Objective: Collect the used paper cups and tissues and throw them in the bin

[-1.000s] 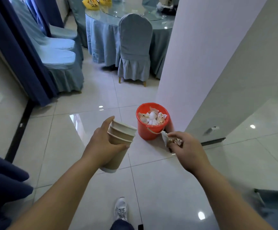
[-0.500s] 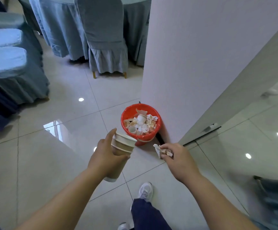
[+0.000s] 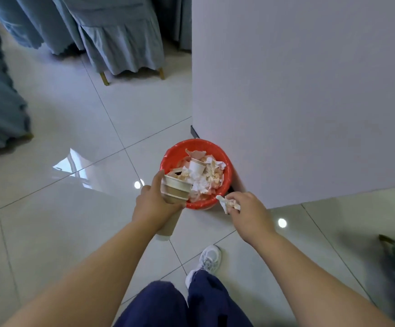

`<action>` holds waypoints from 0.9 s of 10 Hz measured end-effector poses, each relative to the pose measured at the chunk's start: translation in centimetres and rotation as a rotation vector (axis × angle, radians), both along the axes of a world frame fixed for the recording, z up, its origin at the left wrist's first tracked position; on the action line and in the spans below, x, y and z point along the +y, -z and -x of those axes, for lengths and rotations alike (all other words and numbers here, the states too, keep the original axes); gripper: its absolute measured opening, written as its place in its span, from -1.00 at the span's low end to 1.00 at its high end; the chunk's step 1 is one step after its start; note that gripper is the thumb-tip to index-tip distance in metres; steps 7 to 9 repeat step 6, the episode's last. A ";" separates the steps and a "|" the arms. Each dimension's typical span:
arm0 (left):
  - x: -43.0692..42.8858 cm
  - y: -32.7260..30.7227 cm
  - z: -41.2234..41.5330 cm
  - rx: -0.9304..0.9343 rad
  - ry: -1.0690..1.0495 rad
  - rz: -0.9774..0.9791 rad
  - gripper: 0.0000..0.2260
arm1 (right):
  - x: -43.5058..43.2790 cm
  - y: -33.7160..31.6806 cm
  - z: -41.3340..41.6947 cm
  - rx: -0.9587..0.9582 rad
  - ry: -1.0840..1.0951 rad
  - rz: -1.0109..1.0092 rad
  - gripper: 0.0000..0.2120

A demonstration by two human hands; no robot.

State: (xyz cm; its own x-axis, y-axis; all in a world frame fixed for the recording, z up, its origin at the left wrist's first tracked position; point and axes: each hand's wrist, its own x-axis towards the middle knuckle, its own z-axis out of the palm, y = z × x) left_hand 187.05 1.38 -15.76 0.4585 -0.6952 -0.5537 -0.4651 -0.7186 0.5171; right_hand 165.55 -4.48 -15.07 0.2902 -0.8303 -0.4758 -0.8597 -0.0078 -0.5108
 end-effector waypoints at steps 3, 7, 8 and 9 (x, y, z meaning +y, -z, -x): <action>-11.2 6.1 -4.1 -0.021 0.175 -0.111 -0.07 | -6.6 5.7 -3.4 -0.005 0.178 -0.095 -0.61; -16.6 10.5 -8.4 0.046 0.521 -0.129 -0.26 | -7.1 8.5 -7.6 -0.092 0.501 -0.205 -0.52; -16.6 10.5 -8.4 0.046 0.521 -0.129 -0.26 | -7.1 8.5 -7.6 -0.092 0.501 -0.205 -0.52; -16.6 10.5 -8.4 0.046 0.521 -0.129 -0.26 | -7.1 8.5 -7.6 -0.092 0.501 -0.205 -0.52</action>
